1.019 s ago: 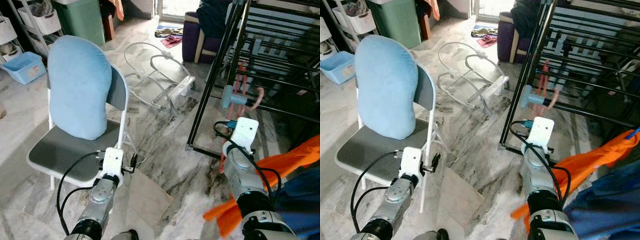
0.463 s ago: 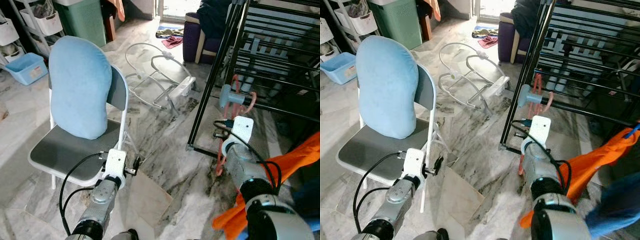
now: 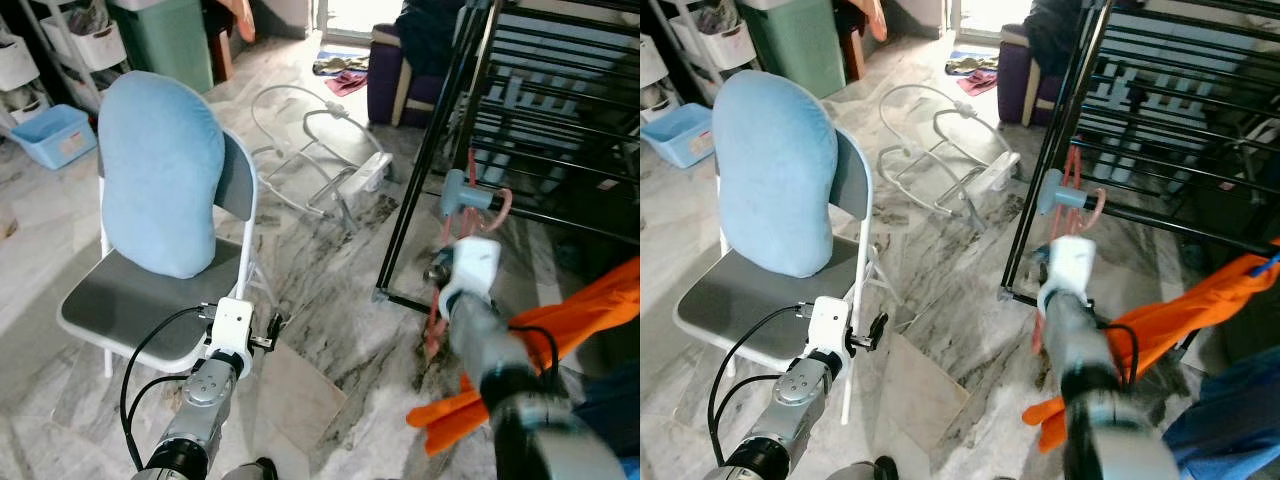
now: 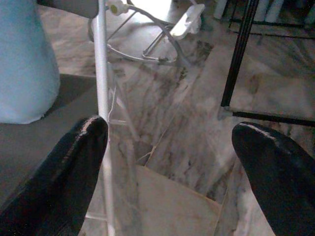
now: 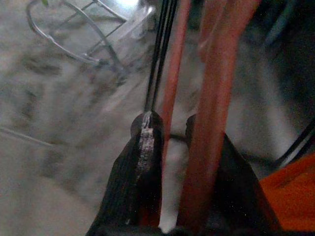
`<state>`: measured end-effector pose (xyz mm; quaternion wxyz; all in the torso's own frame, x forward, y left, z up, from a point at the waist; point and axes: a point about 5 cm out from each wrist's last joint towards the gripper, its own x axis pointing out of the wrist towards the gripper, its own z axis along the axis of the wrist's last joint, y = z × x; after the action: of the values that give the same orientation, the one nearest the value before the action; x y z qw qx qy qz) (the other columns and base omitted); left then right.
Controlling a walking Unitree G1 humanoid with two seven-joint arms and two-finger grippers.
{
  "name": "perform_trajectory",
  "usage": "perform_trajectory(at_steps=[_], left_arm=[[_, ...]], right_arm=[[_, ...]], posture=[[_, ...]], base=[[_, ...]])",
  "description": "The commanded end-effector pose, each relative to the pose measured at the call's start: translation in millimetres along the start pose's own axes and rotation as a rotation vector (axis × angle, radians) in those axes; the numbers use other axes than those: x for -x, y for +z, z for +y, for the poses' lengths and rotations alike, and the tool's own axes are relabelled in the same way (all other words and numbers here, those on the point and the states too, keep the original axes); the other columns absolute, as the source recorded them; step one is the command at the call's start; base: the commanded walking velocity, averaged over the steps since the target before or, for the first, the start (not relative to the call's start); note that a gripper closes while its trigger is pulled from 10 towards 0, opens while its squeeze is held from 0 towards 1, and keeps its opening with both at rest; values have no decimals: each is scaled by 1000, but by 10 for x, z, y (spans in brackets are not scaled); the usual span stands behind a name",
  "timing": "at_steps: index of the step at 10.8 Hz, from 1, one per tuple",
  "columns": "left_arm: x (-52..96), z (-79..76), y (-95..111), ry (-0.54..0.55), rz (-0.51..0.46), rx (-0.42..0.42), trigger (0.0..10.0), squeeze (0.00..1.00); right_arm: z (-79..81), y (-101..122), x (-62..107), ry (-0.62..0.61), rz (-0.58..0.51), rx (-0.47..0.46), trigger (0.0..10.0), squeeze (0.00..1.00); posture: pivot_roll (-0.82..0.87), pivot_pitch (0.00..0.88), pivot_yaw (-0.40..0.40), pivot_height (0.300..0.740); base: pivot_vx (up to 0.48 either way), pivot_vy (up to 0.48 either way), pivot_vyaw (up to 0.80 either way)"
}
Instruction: Hang hanger
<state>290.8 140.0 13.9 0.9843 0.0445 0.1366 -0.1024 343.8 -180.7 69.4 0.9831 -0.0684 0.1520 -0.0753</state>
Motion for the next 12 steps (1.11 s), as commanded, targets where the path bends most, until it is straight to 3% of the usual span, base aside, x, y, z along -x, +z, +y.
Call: perform_trajectory(at_steps=[1,4,8,12], left_arm=[[2,-20,10,-4,-4,7,10000,0],[63,6,-71,6,8,2,10000,0],[54,-1,-51,3,4,-21,10000,0],[23,-17,-17,11,0,-39,10000,0]], right_arm=[[-14,110,18,-17,-81,73,10000,1000],[-41,178,259,-112,-257,107,10000,1000],[-150,286,457,-215,-360,79,10000,1000],[-144,228,495,-221,-337,68,10000,1000]], posture=[[-38,114,13,740],[-62,116,21,740],[-82,131,39,740],[-79,124,38,740]], base=[[0,0,0],[0,0,0],[0,0,0],[0,0,0]])
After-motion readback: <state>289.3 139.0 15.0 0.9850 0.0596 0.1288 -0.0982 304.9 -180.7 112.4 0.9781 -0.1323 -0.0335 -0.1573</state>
